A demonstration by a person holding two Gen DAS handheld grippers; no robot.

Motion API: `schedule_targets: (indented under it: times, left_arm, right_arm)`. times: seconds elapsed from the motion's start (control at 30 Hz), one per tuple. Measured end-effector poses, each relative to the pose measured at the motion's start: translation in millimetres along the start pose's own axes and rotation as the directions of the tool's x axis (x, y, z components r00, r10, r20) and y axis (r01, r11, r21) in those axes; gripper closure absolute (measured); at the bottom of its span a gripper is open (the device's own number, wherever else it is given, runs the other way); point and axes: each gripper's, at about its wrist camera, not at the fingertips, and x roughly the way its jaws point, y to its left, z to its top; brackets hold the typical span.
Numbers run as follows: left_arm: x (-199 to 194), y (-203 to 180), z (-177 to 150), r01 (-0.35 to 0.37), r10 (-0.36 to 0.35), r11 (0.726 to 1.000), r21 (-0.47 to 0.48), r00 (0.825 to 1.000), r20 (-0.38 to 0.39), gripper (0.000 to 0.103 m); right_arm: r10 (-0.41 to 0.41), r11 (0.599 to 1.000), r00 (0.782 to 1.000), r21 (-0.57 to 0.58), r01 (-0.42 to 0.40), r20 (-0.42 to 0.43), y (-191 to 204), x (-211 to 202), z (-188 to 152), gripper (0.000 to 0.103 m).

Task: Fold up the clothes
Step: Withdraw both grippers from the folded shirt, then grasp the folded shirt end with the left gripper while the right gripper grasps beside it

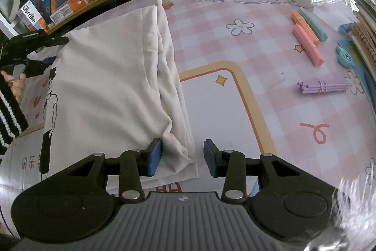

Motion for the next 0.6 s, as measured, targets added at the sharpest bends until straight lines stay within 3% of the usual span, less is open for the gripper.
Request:
schedule_targets:
  times: [0.07, 0.17, 0.23, 0.3, 0.37, 0.47, 0.53, 0.6]
  left_arm:
    - [-14, -25, -10, -0.058, 0.041, 0.988, 0.143, 0.992, 0.118, 0.090]
    - [-31, -71, -31, -0.148, 0.034, 0.903, 0.405, 0.961, 0.274, 0.091]
    - [-14, -65, -21, -0.156, 0.081, 0.920, 0.359, 0.973, 0.216, 0.090]
    - [9, -36, -1, -0.136, 0.119, 0.974, 0.178, 0.987, 0.106, 0.085]
    - [19, -13, 9, -0.114, 0.113, 0.993, 0.039, 0.993, 0.038, 0.081]
    - [7, -7, 13, -0.144, 0.142, 0.989, 0.023, 0.988, 0.053, 0.063]
    - [-1, -4, 16, -0.163, 0.162, 0.986, 0.011, 0.985, 0.064, 0.041]
    - [-17, 1, 10, -0.184, 0.184, 0.983, -0.009, 0.978, 0.101, 0.041]
  right_arm:
    - [0.000, 1.000, 1.000, 0.001, 0.000, -0.002, 0, 0, 0, 0.066]
    - [-0.001, 1.000, 1.000, -0.007, 0.001, -0.002, 1, 0, 0, 0.064]
    - [-0.001, 1.000, 1.000, -0.015, 0.001, -0.003, 2, 0, 0, 0.064]
    - [-0.001, 1.000, 1.000, -0.023, 0.001, -0.004, 3, 0, -1, 0.063]
    - [-0.001, 1.000, 1.000, -0.030, 0.001, -0.005, 4, 0, -1, 0.061]
    - [-0.002, 0.999, 1.000, -0.046, 0.002, -0.004, 6, 0, -2, 0.059]
    - [0.004, 0.998, 1.000, -0.057, -0.004, -0.003, 6, 0, -2, 0.059]
    - [0.012, 0.997, 1.000, -0.070, -0.013, -0.003, 6, 0, -2, 0.058]
